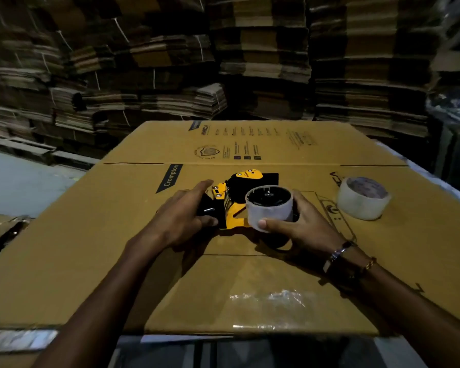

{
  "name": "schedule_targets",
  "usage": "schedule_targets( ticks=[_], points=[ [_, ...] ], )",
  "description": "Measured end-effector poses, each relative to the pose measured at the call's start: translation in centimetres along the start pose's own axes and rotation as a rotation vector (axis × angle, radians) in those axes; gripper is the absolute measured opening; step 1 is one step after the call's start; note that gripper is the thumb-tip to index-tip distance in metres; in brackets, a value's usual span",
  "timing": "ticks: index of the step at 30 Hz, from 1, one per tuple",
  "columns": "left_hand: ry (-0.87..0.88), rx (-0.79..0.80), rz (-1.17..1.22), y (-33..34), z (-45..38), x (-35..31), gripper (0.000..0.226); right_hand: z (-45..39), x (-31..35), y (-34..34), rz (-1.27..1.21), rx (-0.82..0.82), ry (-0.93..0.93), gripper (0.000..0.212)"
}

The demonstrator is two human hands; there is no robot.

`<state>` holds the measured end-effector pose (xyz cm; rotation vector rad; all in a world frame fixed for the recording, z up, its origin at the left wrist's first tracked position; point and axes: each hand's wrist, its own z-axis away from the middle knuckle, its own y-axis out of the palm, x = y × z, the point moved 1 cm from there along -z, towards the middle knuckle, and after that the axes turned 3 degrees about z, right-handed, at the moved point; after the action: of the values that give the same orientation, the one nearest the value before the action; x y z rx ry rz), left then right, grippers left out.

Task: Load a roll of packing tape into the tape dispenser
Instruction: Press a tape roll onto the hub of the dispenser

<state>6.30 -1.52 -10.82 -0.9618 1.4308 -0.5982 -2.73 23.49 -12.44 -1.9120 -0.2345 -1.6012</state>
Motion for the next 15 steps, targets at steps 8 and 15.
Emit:
schedule_targets(
  ticks=[8,15],
  points=[
    [0.128,-0.353,-0.247,2.1,4.1,-1.6,0.044,2.5,0.4,1.5,0.086,-0.094,-0.014,0.082],
    [0.101,-0.430,-0.306,3.0,7.1,-2.8,0.048,5.8,0.7,2.5,0.271,-0.033,-0.081,0.099]
  ],
)
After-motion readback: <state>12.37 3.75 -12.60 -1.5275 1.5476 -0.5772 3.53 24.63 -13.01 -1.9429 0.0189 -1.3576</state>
